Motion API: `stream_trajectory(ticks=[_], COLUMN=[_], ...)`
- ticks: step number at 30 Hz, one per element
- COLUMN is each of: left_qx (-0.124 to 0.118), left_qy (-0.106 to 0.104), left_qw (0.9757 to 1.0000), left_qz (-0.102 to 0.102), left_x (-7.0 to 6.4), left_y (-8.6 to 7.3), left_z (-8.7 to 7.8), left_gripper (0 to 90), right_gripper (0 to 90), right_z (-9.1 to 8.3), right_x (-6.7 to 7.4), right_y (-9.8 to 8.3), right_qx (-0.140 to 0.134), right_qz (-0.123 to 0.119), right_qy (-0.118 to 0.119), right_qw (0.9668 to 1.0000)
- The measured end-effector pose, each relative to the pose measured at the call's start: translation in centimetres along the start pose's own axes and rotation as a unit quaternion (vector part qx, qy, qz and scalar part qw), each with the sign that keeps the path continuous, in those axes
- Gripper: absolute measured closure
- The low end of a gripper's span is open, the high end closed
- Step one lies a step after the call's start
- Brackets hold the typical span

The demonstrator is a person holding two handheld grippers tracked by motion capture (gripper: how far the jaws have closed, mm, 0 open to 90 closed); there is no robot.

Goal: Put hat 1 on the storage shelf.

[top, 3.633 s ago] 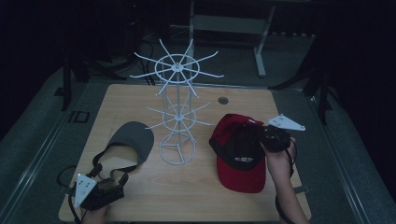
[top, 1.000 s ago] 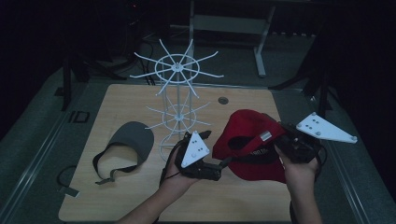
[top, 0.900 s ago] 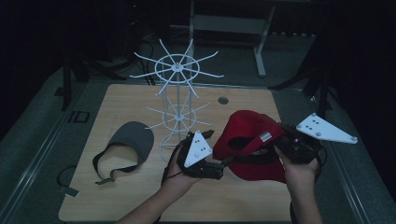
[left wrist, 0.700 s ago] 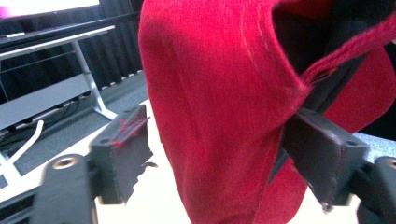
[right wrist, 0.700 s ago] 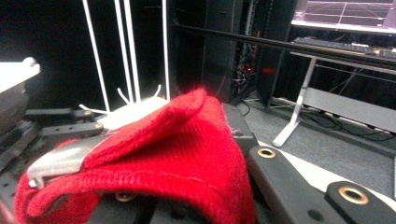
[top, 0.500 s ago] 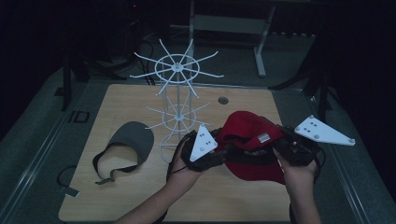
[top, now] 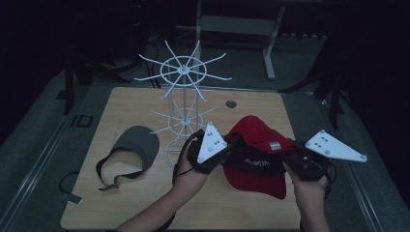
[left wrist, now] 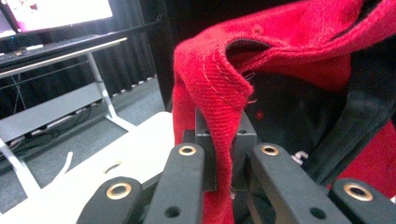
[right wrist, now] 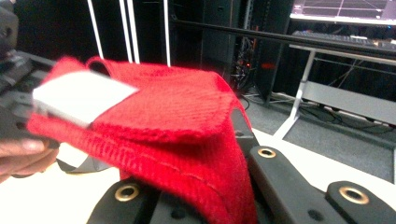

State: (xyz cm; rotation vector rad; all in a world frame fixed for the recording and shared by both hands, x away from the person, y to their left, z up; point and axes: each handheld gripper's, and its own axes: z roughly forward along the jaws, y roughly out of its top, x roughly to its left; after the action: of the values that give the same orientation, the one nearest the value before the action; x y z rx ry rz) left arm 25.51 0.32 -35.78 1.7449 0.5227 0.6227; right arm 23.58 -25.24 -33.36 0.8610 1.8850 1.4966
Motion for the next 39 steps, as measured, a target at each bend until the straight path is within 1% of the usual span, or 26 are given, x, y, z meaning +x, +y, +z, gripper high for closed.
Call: stream_trajectory(ticks=[1,3,6,9,12,15,16,17,18,19,21,22,23,26,30,32,34,36,39], left_qx=[0.001,0.0,0.0,0.001,0.002,0.0,-0.002,-0.003,-0.002,-0.003,-0.001,-0.001,-0.002,-0.001,0.002,0.003,0.002,0.002,0.006], left_qy=[-0.003,0.0,0.004,0.005,0.003,0.004,0.002,0.002,0.002,-0.001,-0.001,-0.001,-0.002,-0.003,-0.005,-0.007,-0.01,-0.014,-0.011], left_qw=[1.0,1.0,1.0,1.0,1.0,0.9999,0.9999,0.9999,0.9999,0.9999,0.9998,0.9997,0.9998,0.9998,0.9997,0.9997,0.9998,0.9998,0.9998], left_qz=[0.0,0.002,0.006,0.007,0.009,0.011,0.011,0.012,0.016,0.016,0.02,0.023,0.021,0.02,0.024,0.022,0.019,0.016,0.018], left_x=[0.0,0.0,0.1,0.1,0.0,-0.1,-0.1,-0.1,-0.2,-0.2,-0.3,-0.4,-0.4,-0.5,-0.5,-0.5,-0.5,-0.4,-0.1], left_y=[0.0,0.1,0.3,0.4,0.6,0.9,1.1,1.2,1.3,1.4,1.5,1.5,1.6,1.6,1.5,1.4,1.2,1.1,0.7], left_z=[0.0,0.0,-0.1,-0.2,-0.1,-0.1,-0.1,-0.2,-0.2,-0.2,-0.2,-0.2,-0.1,0.0,0.1,0.2,0.3,0.3,0.2], left_gripper=[87.5,87.6,87.8,87.8,87.9,87.9,88.0,87.9,87.9,87.9,88.0,88.0,88.0,88.0,87.9,87.9,87.9,87.9,87.8], right_gripper=[88.8,88.8,88.8,88.7,88.4,87.5,87.3,86.6,85.5,84.5,81.5,78.6,75.0,64.4,52.8,50.5,44.2,38.9,35.6], right_z=[0.0,-0.1,-0.2,-0.3,-0.3,-0.3,-0.4,-0.4,-0.5,-0.6,-0.8,-0.8,-0.8,-1.0,-1.2,-1.3,-1.4,-1.5,-2.1], right_x=[-0.1,-0.2,0.0,-0.1,-0.2,0.1,0.1,0.2,0.3,0.3,0.4,0.4,0.4,0.4,0.5,0.6,0.6,0.6,0.6], right_y=[-0.2,-0.6,-1.2,-1.6,-2.0,-2.3,-2.3,-2.3,-2.3,-2.4,-2.4,-2.5,-2.5,-2.8,-3.3,-3.5,-3.6,-3.7,-3.7], right_qx=[0.001,0.003,0.013,0.016,0.018,0.017,0.016,0.016,0.015,0.015,0.017,0.017,0.018,0.022,0.041,0.046,0.059,0.059,0.051], right_qz=[0.003,0.008,-0.003,0.0,0.013,0.011,0.011,0.009,0.008,0.009,0.01,0.011,0.012,0.013,0.005,0.002,-0.002,-0.005,-0.014], right_qy=[0.001,0.001,-0.005,-0.007,0.003,0.013,0.014,0.014,0.021,0.021,0.021,0.021,0.021,0.03,0.05,0.052,0.067,0.078,0.095], right_qw=[1.0,1.0,0.9999,0.9998,0.9998,0.9997,0.9997,0.9997,0.9996,0.9996,0.9996,0.9996,0.9995,0.9992,0.9979,0.9976,0.996,0.9952,0.9941])
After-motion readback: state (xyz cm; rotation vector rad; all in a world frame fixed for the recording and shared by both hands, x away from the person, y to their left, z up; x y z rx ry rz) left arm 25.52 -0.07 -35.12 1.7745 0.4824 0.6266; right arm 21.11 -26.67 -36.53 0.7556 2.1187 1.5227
